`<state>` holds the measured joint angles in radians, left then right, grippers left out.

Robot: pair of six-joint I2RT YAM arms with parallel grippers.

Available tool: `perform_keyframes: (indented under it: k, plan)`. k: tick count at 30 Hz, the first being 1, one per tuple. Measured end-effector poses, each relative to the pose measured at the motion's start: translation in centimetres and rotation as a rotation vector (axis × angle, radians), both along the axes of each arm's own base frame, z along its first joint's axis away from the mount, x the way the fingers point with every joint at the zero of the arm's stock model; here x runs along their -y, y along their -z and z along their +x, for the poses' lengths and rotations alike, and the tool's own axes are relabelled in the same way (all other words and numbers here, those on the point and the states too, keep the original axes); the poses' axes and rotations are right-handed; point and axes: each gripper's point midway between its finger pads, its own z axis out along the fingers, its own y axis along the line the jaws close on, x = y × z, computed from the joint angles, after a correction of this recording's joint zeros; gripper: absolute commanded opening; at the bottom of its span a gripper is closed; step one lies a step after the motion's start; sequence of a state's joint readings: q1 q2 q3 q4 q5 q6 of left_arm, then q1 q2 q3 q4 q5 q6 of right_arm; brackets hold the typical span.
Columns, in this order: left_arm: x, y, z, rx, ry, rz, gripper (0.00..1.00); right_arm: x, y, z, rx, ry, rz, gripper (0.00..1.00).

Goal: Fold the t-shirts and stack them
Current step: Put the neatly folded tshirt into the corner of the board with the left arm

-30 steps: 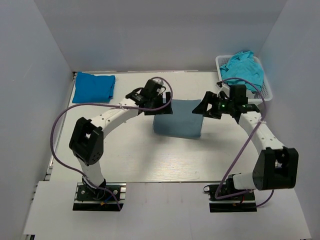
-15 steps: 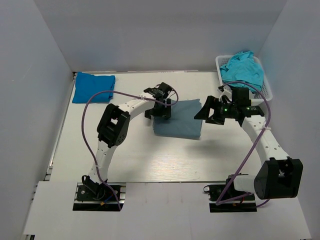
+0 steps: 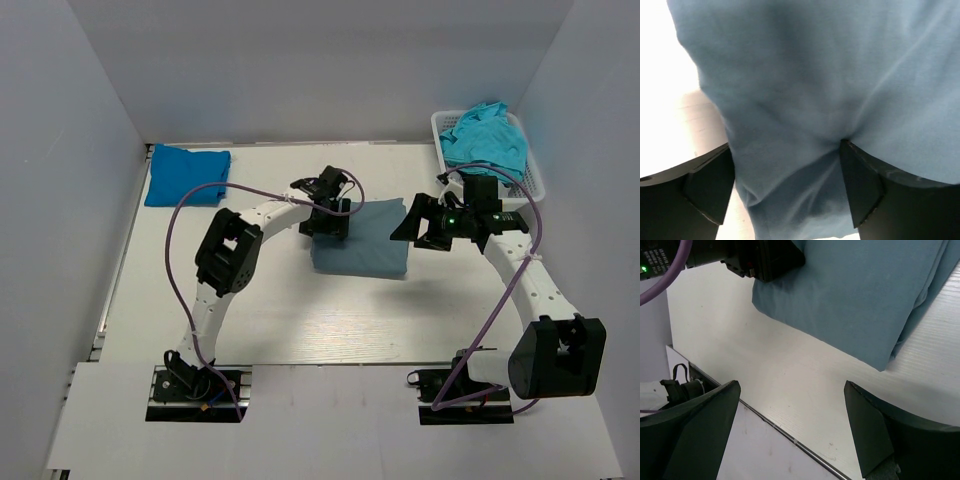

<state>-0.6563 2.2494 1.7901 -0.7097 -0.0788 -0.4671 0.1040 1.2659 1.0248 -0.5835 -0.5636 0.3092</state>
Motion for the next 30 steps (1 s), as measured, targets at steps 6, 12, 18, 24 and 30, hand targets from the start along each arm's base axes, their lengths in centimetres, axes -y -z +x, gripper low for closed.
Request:
perform_keyframes:
  k: [6, 12, 18, 24, 30]
  plan:
    - [1.0, 0.1, 0.3, 0.025, 0.027, -0.058, 0.45, 0.5, 0.3, 0.2, -0.003, 0.021, -0.026, 0.9]
    - [2.1, -0.1, 0.6, 0.024, 0.054, -0.136, 0.0, 1.1, 1.0, 0.3, -0.008, 0.048, -0.059, 0.9]
    - [0.0, -0.8, 1.9, 0.111, 0.075, 0.016, 0.0, 1.7, 2.4, -0.1, -0.038, 0.068, -0.089, 0.9]
    - [-5.8, -5.4, 4.2, 0.268, 0.065, 0.226, 0.0, 2.3, 3.2, -0.5, -0.049, 0.093, -0.123, 0.9]
    - [-12.6, -14.1, 7.1, 0.448, -0.009, 0.33, 0.0, 2.7, 3.4, -0.3, -0.046, 0.109, -0.144, 0.9]
